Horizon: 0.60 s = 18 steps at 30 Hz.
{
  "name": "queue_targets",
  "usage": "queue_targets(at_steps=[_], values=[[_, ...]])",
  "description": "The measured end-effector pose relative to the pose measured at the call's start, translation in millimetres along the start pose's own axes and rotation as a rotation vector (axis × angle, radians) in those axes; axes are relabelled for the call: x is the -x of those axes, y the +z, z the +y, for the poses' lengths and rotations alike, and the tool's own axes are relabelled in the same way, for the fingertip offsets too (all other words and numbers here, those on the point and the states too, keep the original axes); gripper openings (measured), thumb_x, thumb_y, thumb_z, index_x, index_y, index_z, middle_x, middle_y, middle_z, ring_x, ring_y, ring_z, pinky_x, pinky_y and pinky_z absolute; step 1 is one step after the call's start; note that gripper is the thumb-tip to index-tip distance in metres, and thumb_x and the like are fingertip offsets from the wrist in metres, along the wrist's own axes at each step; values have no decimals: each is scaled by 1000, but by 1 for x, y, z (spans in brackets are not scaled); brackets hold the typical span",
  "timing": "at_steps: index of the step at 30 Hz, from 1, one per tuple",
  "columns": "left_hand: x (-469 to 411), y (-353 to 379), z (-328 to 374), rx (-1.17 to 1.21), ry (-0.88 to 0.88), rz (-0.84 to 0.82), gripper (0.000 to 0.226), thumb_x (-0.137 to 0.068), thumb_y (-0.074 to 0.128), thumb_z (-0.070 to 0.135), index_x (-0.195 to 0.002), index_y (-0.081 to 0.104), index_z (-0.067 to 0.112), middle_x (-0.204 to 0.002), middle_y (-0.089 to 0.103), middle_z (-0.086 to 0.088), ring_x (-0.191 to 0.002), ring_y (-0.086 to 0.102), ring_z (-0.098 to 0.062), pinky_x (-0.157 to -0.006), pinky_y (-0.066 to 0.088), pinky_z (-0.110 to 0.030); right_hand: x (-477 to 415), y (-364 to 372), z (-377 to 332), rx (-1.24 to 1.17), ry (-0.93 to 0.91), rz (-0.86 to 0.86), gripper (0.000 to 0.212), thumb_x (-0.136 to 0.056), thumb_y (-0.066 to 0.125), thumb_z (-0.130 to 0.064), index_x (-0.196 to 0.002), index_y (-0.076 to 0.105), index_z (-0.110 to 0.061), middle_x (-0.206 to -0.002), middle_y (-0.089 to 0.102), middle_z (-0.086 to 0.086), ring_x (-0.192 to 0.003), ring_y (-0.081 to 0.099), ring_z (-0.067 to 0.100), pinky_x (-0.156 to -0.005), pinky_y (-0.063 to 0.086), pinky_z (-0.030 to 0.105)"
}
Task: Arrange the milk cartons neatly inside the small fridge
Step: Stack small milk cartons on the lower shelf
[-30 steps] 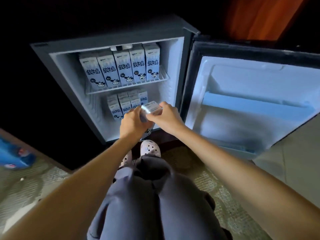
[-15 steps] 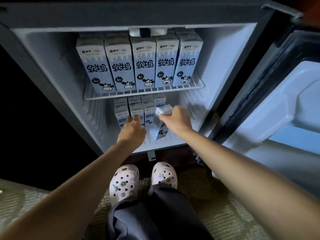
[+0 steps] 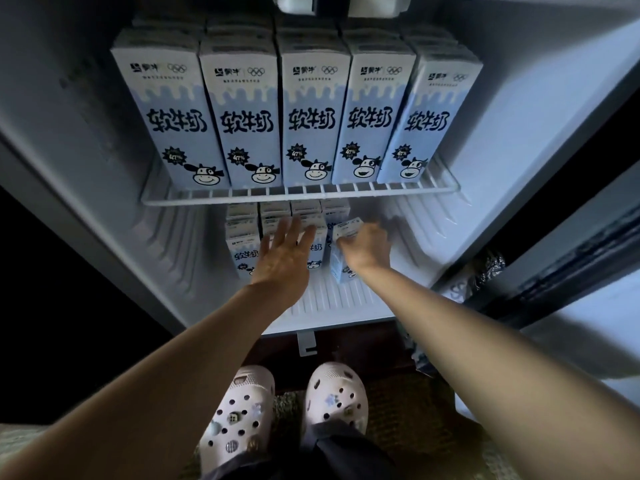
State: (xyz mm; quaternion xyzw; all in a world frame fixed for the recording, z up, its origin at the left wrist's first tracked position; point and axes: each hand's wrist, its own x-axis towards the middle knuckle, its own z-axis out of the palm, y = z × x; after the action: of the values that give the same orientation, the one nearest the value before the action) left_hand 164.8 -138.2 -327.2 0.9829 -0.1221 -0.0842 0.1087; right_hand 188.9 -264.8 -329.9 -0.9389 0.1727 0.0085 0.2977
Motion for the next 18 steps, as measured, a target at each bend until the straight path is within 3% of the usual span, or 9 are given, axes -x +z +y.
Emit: queue_targets(at_steps=[4,8,11,14,18], values=[[-9,7,-2,-52,-5,-5,74,-95,37,5,-149,-8,26,-158,-15,-1,-146,-16,-23,-118,-6,-41,0,0,-4,-81,-19,-5,45,-88,61,-20,-122,47,6,-125,51,19,-116,53,33,-90,46,34],[-9,11,-7,-94,-2,-3,74,-97,36,9,-148,-14,28,-158,-18,-1,-146,-16,-23,-118,-6,-42,4,2,-5,-242,43,3,52,-85,64,-18,-123,35,5,-123,56,18,-112,57,32,-73,40,22],[-8,11,-9,-111,12,5,73,-98,36,11,-148,-14,27,-158,-18,-2,-146,-15,-23,-118,-6,-43,2,3,1,-284,55,-57,53,-82,66,-13,-121,34,3,-118,60,17,-106,60,30,-71,42,20],[-9,10,-8,-107,7,-3,72,-98,36,12,-148,-14,27,-158,-18,-2,-146,-15,-24,-118,-7,-43,-4,6,8,-196,9,-113,50,-81,65,-6,-121,36,3,-116,61,16,-107,60,30,-72,46,22],[-10,11,-8,-104,5,7,72,-98,35,11,-148,-14,27,-158,-17,-2,-146,-15,-24,-118,-6,-42,-11,12,9,-142,-16,-96,43,-86,60,-7,-122,40,4,-120,59,20,-111,58,33,-85,49,31]])
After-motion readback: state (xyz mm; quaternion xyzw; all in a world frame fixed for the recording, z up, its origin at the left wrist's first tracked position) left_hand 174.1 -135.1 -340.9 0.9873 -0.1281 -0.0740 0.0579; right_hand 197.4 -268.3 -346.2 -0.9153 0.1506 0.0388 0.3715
